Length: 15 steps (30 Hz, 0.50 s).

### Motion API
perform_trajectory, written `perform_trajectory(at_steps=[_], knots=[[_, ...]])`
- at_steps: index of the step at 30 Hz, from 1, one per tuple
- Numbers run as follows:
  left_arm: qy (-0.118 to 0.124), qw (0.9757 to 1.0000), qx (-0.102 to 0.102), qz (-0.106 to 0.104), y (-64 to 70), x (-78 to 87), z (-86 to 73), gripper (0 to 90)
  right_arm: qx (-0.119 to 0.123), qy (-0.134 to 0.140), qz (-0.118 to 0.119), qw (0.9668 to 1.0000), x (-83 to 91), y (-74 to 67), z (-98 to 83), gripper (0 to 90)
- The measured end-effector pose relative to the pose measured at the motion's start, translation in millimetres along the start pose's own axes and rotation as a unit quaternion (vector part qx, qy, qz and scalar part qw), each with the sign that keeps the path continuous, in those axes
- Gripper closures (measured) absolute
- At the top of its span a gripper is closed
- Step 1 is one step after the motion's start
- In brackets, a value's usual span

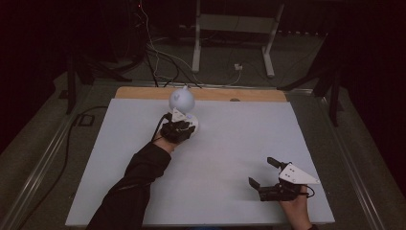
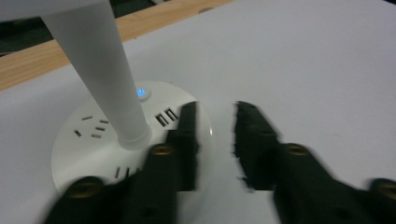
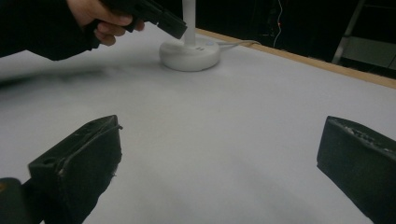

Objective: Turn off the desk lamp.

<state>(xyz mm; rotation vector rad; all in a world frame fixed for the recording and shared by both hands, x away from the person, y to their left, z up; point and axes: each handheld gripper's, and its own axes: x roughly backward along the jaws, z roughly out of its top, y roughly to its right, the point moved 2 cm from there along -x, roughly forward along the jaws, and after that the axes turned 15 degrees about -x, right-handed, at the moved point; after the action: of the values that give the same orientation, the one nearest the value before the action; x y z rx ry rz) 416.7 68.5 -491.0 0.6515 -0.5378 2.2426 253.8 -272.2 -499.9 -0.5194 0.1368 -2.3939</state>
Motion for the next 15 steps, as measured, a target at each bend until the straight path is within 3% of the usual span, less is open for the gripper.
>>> perform_trajectory(at_steps=[4,6,9,10,15], knots=[[0.000,0.9996,0.003,-0.027,1.4,11.0,1.2,48.9,0.000,0.000,-0.001,1.0000,-0.1,0.1,-0.2,0.0],[0.001,0.9995,0.004,-0.032,1.3,13.6,1.5,46.1,0.000,-0.001,-0.001,1.0000,-0.2,0.1,-0.2,0.0],[0.005,0.9990,0.004,-0.043,0.9,21.1,2.9,30.5,0.000,-0.002,-0.001,1.0000,-1.0,0.2,-0.3,0.0],[0.004,0.9987,0.004,-0.050,0.9,23.5,3.5,30.5,0.000,-0.002,-0.001,1.0000,-1.0,0.2,-0.3,0.0],[-0.013,0.9979,-0.003,-0.064,2.0,36.6,4.7,9.1,0.001,-0.005,-0.002,1.0000,-2.3,-0.4,-0.8,0.0]])
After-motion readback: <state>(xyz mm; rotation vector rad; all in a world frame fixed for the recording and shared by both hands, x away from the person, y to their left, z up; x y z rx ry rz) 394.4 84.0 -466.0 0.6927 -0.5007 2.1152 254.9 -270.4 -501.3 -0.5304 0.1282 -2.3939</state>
